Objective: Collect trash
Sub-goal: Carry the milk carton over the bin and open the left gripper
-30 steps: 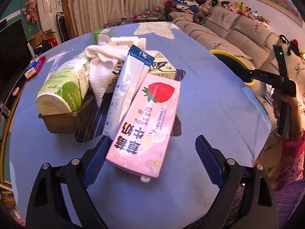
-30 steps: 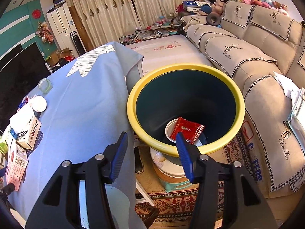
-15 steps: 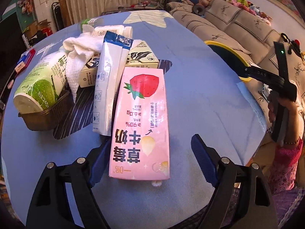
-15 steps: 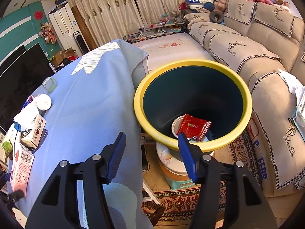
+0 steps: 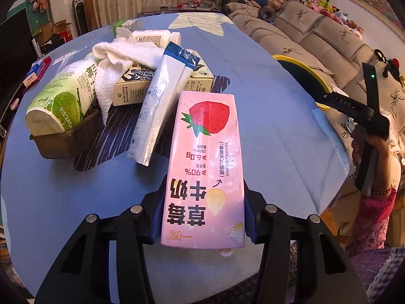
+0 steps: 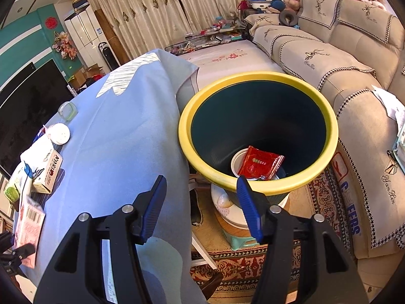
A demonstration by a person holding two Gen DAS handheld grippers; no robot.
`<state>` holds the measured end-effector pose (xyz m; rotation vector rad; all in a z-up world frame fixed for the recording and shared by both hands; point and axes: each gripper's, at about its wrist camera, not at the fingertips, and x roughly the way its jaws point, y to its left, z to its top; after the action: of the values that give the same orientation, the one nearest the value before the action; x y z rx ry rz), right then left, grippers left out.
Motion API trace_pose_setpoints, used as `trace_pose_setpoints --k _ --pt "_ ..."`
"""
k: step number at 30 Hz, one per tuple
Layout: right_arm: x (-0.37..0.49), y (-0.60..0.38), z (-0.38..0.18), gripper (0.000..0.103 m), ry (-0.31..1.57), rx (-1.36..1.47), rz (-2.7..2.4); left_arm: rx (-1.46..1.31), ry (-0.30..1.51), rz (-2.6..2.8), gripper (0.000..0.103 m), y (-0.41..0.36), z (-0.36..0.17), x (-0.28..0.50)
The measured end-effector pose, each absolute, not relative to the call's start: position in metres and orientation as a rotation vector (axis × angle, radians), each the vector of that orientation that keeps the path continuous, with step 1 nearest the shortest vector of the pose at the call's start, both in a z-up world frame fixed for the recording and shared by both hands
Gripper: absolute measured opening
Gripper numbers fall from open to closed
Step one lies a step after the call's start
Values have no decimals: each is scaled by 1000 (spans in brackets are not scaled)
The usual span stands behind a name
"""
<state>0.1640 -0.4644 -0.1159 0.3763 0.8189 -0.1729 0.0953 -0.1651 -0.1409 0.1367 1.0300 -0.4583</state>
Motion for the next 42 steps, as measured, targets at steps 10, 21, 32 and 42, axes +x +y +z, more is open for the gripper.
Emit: trace_pose_setpoints --k 10,21,32,42 --pt "153 -461 -107 55 789 362 -191 203 873 -528 50 -181 -101 71" --pt "128 -483 -104 55 783 349 -314 225 784 -640 50 -267 -74 134" --pt "102 -526 -111 55 773 383 -412 324 783 -787 50 -417 -65 189" --pt "97 -550 -121 55 789 417 -447 416 935 -796 50 -523 -119 239"
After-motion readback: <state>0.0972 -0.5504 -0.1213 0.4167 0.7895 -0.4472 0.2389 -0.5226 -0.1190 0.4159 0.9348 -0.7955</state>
